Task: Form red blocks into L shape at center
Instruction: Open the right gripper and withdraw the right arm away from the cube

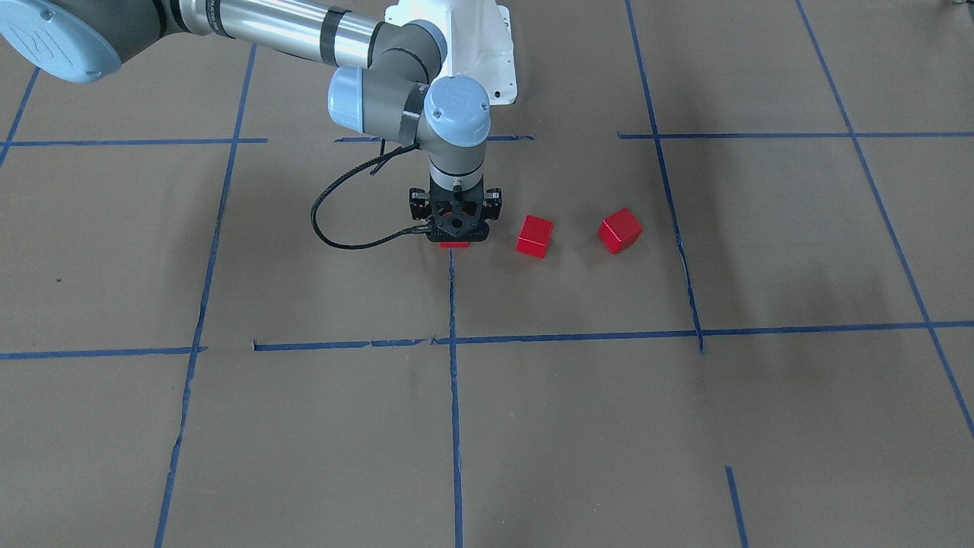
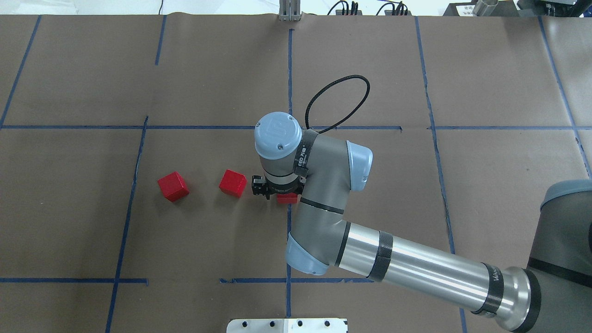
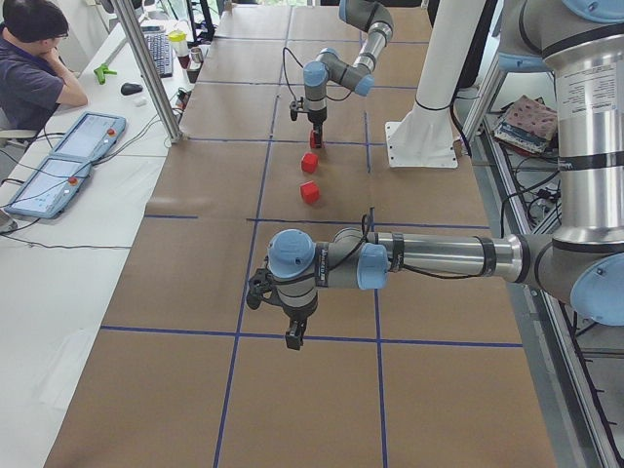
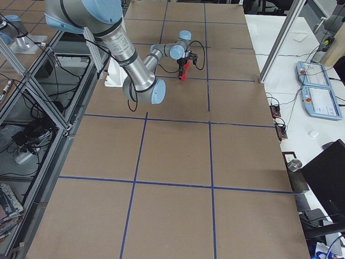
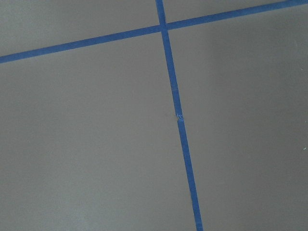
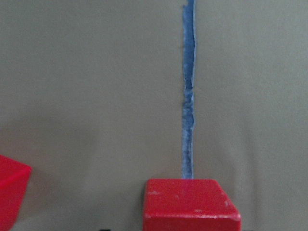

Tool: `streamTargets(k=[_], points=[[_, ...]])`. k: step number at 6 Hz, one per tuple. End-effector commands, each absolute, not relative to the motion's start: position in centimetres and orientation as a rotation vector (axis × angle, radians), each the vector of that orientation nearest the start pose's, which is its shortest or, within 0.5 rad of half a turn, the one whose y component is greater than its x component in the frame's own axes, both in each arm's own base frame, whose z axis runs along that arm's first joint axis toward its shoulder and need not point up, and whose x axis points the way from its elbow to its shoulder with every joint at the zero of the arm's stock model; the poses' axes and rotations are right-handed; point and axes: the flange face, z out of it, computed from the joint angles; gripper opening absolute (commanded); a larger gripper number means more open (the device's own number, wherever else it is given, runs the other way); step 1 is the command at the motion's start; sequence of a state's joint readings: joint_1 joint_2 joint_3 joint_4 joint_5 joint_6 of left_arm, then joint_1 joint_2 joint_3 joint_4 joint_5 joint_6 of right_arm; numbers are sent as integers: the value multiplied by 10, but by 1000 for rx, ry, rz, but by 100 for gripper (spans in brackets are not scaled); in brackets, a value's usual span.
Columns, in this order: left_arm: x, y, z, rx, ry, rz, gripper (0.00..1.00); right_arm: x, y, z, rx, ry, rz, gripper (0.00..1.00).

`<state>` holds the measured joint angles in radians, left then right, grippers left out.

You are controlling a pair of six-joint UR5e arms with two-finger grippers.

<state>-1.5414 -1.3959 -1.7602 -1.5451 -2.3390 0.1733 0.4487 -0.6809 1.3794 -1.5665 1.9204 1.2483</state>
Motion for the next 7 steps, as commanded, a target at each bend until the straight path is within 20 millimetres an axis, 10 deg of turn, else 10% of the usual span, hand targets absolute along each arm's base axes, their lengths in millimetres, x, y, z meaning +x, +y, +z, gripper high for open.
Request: streamTargets(k=[1,3,5,7], points=[[-51,-420,647,48,768,193,100,-582,-463,142,-20,-849,46,100],[-35,-424,640,50,767,235,100,-488,-551,170,-14,-875,37,100],[-34,-429,633,59,767,235,100,-349,-610,292,28,-840,-72,100],[-32,-462,597,138,763,265,100,-219,-625,414,102,-763,-236,100]])
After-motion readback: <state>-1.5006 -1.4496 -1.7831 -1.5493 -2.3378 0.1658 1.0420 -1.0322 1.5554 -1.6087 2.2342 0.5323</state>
